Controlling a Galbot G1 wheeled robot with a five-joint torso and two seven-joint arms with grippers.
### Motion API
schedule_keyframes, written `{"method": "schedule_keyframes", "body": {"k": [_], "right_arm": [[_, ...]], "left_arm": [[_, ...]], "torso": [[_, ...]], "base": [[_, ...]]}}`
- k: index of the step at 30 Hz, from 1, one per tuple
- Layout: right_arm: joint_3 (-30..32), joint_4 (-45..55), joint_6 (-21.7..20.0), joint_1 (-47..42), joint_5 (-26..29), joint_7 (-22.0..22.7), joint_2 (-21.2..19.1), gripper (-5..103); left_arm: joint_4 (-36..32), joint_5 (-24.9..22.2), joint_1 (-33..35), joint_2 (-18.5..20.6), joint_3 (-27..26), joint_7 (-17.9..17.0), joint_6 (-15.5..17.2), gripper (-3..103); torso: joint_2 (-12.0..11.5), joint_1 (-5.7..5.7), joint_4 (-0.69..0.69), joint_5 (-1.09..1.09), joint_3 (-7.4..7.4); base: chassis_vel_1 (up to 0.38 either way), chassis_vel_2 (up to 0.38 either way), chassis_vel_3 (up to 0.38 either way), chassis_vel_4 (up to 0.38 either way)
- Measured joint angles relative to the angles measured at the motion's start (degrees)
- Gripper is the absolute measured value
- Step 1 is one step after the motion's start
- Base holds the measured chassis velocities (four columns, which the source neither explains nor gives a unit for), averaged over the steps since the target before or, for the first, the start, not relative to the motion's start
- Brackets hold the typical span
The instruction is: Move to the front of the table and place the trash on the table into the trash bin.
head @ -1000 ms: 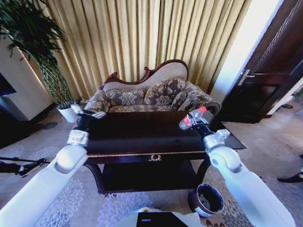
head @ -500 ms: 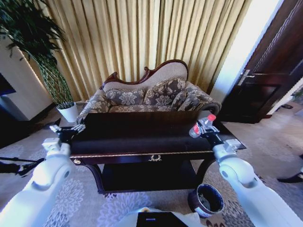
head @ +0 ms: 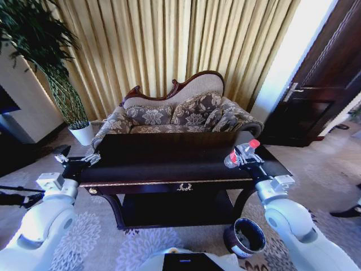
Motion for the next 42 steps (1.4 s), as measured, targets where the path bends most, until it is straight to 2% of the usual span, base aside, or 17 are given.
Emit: {"method": "schedule_keyframes", "body": {"k": [14,19,25,28,29,31,32,36,37,39,42], "right_arm": [[1.04,-0.18,0.07,-1.94,-2.04,0.0,1.3,26],[-0.69,-4.33,0.02,-1.49,-4.39,-0.05,1.99,26],[-3.0,-15.57,0.69,2.57,-5.98,-0.05,2.83,26],[-4.54,-25.48,0.93,6.19,-6.74,0.01,3.68,26],[-4.54,-25.48,0.93,6.19,-6.74,0.01,3.68,26],[-6.38,-34.94,2.09,9.96,-9.63,-0.02,4.59,26],[-6.38,-34.94,2.09,9.96,-9.63,-0.02,4.59,26],[-8.34,-50.18,4.49,15.71,-12.98,-0.9,6.16,26],[-8.34,-50.18,4.49,15.71,-12.98,-0.9,6.16,26],[-8.62,-60.38,6.42,19.3,-14.8,-1.67,7.66,26],[-8.64,-64.9,7.53,21.14,-15.47,-1.8,8.74,26]], "left_arm": [[0.39,2.23,-0.9,-0.37,2.68,0.1,-0.44,100],[0.72,2.47,-1.68,-0.74,3.43,0.02,-0.52,100],[0.77,2.53,-1.8,-1.33,3.8,-0.04,-0.53,100],[0.48,2.54,-1.81,-1.5,3.73,-0.1,-0.55,100],[0.48,2.54,-1.81,-1.5,3.73,-0.1,-0.55,100],[0.28,2.56,-1.88,-1.66,3.72,-0.15,-0.57,100],[0.28,2.56,-1.88,-1.66,3.72,-0.15,-0.57,100],[-0.15,2.57,-1.66,-1.83,3.38,-0.23,-0.57,100],[-0.15,2.57,-1.66,-1.83,3.38,-0.23,-0.57,100],[-0.39,2.65,-0.92,-1.87,2.95,-0.24,-0.65,100],[-0.54,2.86,-0.49,-1.96,2.87,-0.24,-0.8,100]], "torso": [[0.02,-0.05,-0.01,0.0,-0.02],[0.04,-0.07,0.01,0.0,-0.02],[-0.03,0.04,0.02,0.02,0.02],[-0.03,0.04,0.01,0.0,0.02],[-0.03,0.04,0.01,0.0,0.02],[-0.01,-0.01,0.0,0.03,0.0],[-0.01,-0.01,0.0,0.03,0.0],[0.01,-0.03,0.0,0.03,0.0],[0.01,-0.03,0.0,0.03,0.0],[0.0,-0.01,-0.01,0.01,0.01],[0.0,-0.01,0.0,0.02,0.0]], "base": [[0.192,-0.199,-0.187,0.185],[0.078,-0.074,-0.06,0.065],[-0.014,0.015,0.026,-0.017],[0.0,0.0,0.0,0.0],[0.0,0.0,0.0,0.0],[0.0,0.0,0.0,0.0],[0.0,0.0,0.0,0.0],[0.0,0.0,0.0,0.0],[0.0,0.0,0.0,0.0],[0.0,0.0,0.0,0.0],[0.0,0.0,0.0,0.0]]}}
